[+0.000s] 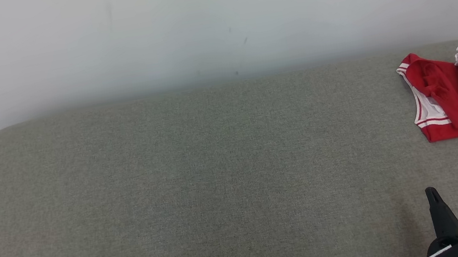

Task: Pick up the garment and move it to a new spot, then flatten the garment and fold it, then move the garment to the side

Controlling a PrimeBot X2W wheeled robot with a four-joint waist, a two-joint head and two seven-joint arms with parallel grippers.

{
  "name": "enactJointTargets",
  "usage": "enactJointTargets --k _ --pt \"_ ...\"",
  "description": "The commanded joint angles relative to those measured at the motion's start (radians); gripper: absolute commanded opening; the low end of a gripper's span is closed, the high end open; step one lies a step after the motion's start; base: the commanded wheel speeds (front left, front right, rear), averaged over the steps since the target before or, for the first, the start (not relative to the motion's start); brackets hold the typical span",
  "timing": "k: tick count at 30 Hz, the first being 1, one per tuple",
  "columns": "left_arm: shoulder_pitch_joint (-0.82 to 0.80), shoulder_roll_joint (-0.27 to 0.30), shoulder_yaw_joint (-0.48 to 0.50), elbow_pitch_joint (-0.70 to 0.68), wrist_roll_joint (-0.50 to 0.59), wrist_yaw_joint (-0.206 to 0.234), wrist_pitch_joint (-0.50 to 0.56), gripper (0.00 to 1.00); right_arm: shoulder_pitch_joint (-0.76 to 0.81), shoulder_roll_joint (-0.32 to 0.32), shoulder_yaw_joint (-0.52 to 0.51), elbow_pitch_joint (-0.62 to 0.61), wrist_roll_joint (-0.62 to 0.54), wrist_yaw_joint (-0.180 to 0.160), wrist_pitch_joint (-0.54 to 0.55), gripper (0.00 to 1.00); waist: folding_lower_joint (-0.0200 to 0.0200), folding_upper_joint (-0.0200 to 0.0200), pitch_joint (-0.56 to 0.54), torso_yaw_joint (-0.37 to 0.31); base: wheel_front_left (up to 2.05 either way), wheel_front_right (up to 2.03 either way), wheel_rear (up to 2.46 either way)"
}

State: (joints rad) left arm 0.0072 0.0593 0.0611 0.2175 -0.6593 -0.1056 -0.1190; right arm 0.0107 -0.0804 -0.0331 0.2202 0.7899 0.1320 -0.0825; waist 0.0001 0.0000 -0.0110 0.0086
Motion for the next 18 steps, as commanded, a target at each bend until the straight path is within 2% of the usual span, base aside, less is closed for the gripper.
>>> enactJointTargets --k 1,18 --pt "-0.029 0.001 0.005 -0.009 -0.038 -0.004 0.009 0.00 -0.026 0.000 -0.007 -0.011 0.035 -0.001 0.006 0.00 0.0000 0.0000 0.000 0.000 0.00 0.00 0.00" --pt "-0.051 -0.002 0.017 -0.001 -0.260 -0.009 0.063 0.00 -0.050 0.008 -0.025 -0.003 0.224 -0.001 0.053 0.00 0.0000 0.0000 0.003 -0.002 0.00 0.00 0.00"
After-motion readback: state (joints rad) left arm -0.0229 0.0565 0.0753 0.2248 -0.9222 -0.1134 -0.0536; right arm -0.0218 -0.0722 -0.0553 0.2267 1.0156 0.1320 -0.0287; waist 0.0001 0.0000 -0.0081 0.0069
